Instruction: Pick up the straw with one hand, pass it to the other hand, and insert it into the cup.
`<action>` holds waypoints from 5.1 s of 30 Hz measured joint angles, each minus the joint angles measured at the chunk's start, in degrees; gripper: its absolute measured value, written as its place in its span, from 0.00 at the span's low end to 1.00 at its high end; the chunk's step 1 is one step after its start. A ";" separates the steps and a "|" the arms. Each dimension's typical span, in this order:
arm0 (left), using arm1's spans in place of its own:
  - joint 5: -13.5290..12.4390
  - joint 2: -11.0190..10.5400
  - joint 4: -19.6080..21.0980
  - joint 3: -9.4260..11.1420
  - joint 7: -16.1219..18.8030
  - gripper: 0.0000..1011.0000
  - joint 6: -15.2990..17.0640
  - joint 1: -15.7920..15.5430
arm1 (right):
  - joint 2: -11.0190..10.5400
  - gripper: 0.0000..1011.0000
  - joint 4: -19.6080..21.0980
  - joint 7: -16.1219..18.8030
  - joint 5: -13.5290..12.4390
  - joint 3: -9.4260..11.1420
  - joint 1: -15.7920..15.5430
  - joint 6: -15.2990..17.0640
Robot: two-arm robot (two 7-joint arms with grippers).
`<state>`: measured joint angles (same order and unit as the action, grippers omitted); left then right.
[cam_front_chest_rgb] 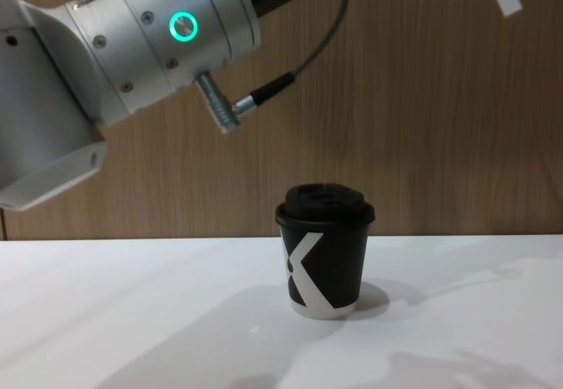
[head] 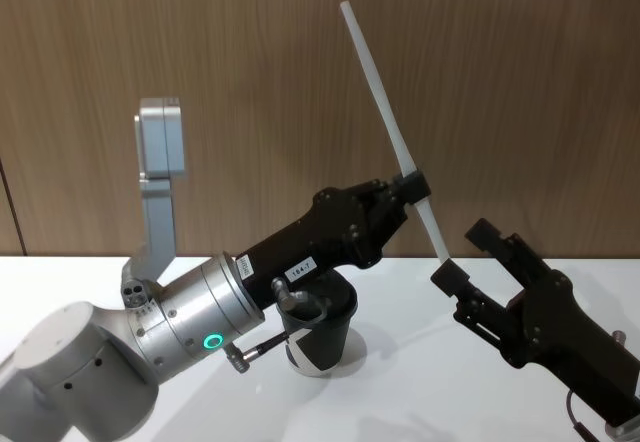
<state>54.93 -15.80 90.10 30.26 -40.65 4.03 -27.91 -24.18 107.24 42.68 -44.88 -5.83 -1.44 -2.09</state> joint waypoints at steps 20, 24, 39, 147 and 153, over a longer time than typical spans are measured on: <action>-12.26 -7.22 8.41 1.47 11.07 0.00 1.54 -0.67 | 0.00 0.99 0.00 0.00 0.00 0.00 0.00 0.00; -15.16 -8.46 10.09 1.46 13.98 0.00 2.15 -0.34 | 0.00 0.99 0.00 0.00 0.00 0.00 0.00 0.00; -25.32 -11.08 14.30 1.14 24.96 0.00 4.16 2.01 | 0.00 0.99 0.00 0.00 0.00 0.00 0.00 0.00; -28.53 0.01 -8.14 0.35 19.56 0.00 2.90 -1.51 | 0.00 0.99 0.00 0.00 0.00 0.00 0.00 0.00; -28.81 -0.12 -7.88 0.02 19.36 0.00 2.98 -1.16 | 0.00 0.99 0.00 0.00 0.00 0.00 0.00 0.00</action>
<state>26.12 -15.93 82.22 30.28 -21.29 7.01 -29.06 -24.18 107.24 42.68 -44.88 -5.84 -1.44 -2.09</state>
